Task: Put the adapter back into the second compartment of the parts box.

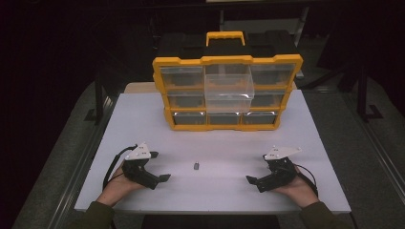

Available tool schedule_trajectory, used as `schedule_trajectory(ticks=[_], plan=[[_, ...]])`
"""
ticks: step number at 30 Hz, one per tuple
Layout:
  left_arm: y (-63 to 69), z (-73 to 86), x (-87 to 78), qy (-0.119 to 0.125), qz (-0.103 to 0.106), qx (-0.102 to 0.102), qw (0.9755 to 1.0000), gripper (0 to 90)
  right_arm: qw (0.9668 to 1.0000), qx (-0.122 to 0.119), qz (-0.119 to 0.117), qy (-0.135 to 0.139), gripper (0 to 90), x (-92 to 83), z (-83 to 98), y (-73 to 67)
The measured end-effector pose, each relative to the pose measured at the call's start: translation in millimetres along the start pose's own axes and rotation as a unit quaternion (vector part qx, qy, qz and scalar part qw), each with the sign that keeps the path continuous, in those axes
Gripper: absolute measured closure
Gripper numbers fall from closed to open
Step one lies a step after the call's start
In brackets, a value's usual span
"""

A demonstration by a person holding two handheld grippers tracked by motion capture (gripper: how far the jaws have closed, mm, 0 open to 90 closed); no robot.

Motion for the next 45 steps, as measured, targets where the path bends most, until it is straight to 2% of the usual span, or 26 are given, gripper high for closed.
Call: schedule_trajectory(ticks=[9, 22, 26, 27, 31, 38, 43, 45], plan=[[-2.3, -1.1, -1.1, 0.000, -0.003, -0.006, 1.0000, 0.7, 1.0000, 0.002, -0.003, 0.004, 0.0, -2.2, -1.7, -0.2], [-0.4, -10.1, -0.2, -0.003, -0.001, -0.003, 1.0000, 0.7, 1.0000, 0.003, -0.004, 0.009, 0.0, -4.5, -3.6, -1.1], [-2.0, -13.7, -0.6, -0.003, -0.009, -0.006, 0.9999, 0.7, 0.9999, 0.012, -0.007, 0.010, 0.0, -3.1, -3.7, -0.1], [-1.6, -13.8, 0.0, -0.006, -0.007, -0.007, 0.9999, 0.7, 1.0000, 0.005, -0.005, 0.006, 0.0, -2.9, -2.5, -0.9], [-2.7, -15.7, 1.9, -0.008, -0.008, -0.008, 0.9999, 0.7, 0.9999, 0.004, -0.005, 0.008, 0.0, -3.0, -3.8, -0.9], [-2.9, -22.7, 2.7, -0.002, -0.004, -0.013, 0.9999, 0.7, 0.9999, 0.008, -0.005, 0.014, 0.0, -3.2, -4.6, 0.6], [-2.8, -26.2, 2.4, 0.000, -0.004, -0.016, 0.9999, 0.7, 0.9999, 0.002, -0.001, 0.011, 0.0, -2.9, -4.4, -0.7], [-2.8, -28.9, 1.9, 0.004, -0.005, -0.018, 0.9998, 0.7, 0.9998, 0.007, -0.002, 0.016, 0.0, -3.5, -6.0, -0.4]])
Point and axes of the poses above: each handheld gripper's, and its own axes: x roughly forward along the jaws, z roughly out of its underside, y roughly to its right, the point moved 9 cm from there along x, roughly forward along the jaws, and after that the axes turned 6 degrees about z, right-handed, at the moved point
